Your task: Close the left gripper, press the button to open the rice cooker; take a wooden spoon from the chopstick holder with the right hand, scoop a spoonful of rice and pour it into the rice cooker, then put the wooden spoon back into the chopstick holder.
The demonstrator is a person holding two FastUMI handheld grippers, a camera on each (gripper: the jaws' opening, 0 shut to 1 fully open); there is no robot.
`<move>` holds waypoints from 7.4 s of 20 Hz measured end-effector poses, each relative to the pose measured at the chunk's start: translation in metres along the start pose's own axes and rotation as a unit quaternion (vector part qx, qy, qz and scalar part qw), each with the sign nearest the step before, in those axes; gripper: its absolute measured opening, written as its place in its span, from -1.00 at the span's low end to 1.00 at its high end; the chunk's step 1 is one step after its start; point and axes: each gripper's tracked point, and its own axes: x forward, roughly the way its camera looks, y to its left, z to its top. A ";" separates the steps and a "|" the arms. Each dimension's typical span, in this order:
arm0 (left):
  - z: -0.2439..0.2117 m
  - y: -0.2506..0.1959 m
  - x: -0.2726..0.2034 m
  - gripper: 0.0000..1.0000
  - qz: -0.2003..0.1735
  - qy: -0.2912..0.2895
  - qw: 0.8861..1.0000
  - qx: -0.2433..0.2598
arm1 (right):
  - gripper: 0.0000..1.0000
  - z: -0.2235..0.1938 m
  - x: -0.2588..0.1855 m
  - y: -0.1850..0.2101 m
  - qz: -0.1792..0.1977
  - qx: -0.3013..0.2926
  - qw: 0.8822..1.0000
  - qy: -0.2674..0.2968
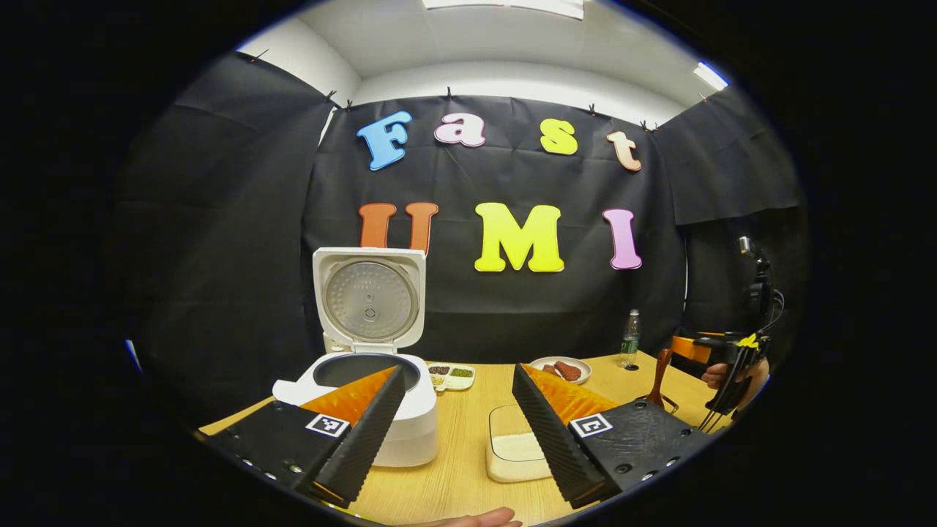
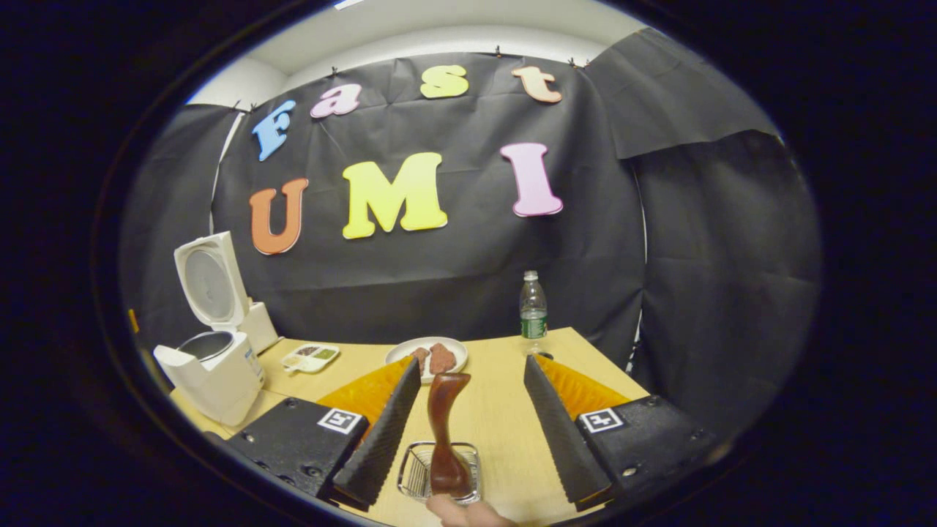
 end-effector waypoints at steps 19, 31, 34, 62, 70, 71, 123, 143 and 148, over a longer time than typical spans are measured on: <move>0.131 0.087 0.079 0.89 0.010 -0.024 1.000 0.014 | 0.91 0.066 -0.120 0.033 0.019 -0.041 0.997 -0.063; 0.189 0.154 0.219 0.87 0.043 -0.059 0.997 -0.001 | 0.87 0.067 -0.121 0.029 0.027 -0.029 0.996 -0.074; 0.176 0.166 0.261 0.88 0.053 -0.049 0.997 -0.008 | 0.91 0.059 -0.115 0.024 0.022 -0.029 0.997 -0.066; 0.068 0.153 0.243 0.94 0.044 0.109 0.993 0.009 | 0.87 0.047 -0.159 0.018 0.027 -0.021 0.997 -0.063; 0.015 0.132 0.182 0.91 0.032 0.139 0.990 0.008 | 0.92 0.037 -0.184 0.026 0.044 -0.012 0.997 -0.062; 0.006 0.129 0.175 0.91 0.030 0.143 0.989 0.012 | 0.92 0.034 -0.186 0.027 0.047 -0.009 0.997 -0.058; -0.090 0.131 0.124 0.80 0.081 0.136 0.987 -0.035 | 0.92 -0.016 -0.194 0.047 0.083 -0.023 0.996 -0.021; 0.006 0.056 -0.022 0.87 0.044 0.044 0.998 -0.029 | 0.87 0.012 -0.222 0.042 0.067 -0.040 0.996 -0.052; 0.021 0.041 -0.078 0.87 0.048 0.018 0.999 -0.012 | 0.91 0.028 -0.233 0.039 0.055 -0.042 0.996 -0.065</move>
